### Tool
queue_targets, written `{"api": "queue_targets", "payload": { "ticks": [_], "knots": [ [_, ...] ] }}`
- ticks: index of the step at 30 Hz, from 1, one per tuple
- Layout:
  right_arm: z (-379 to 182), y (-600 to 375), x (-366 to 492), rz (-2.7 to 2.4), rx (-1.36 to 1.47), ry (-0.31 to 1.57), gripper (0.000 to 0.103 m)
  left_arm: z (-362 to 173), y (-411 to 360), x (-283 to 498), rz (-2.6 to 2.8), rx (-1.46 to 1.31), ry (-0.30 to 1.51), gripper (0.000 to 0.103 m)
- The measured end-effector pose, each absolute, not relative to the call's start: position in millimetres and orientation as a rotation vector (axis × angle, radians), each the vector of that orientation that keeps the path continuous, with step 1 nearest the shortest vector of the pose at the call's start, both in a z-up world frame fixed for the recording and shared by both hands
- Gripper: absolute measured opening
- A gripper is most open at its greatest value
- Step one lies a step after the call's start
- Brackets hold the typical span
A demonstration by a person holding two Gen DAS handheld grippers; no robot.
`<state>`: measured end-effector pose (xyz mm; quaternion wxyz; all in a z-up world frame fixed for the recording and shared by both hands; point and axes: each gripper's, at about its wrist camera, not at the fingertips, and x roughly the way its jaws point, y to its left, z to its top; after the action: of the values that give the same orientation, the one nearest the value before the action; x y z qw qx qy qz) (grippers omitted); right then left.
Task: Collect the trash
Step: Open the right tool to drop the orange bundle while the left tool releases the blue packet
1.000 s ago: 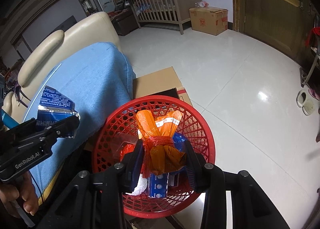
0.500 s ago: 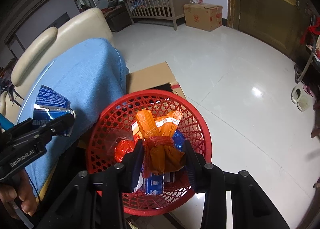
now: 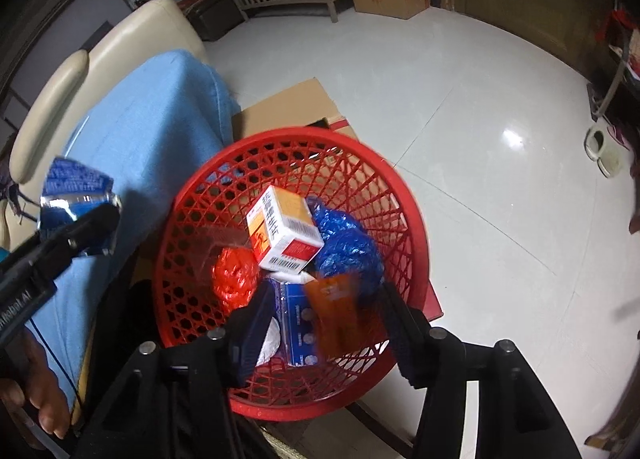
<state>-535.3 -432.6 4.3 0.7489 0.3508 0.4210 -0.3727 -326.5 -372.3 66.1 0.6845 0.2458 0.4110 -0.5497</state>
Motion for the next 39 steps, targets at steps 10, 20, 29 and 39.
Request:
{"api": "queue_targets", "payload": {
  "ticks": [10,20,29,39],
  "knots": [
    [36,-449,-549,-0.880,0.760,0.783,0.064,62,-382,-339,-1.246,0.596,0.916,0.045],
    [59,-455,-554,-0.888,0.740,0.694,0.064,51,-397,-359,-1.266,0.668,0.911,0.045],
    [68,-459,-565,-0.904,0.744,0.641,0.064,43,-401,-365,-1.257,0.702,0.910,0.045],
    [74,-457,-563,-0.898,0.736,0.624,0.064,37,-404,-363,-1.227,0.712,0.919,0.046]
  ]
}}
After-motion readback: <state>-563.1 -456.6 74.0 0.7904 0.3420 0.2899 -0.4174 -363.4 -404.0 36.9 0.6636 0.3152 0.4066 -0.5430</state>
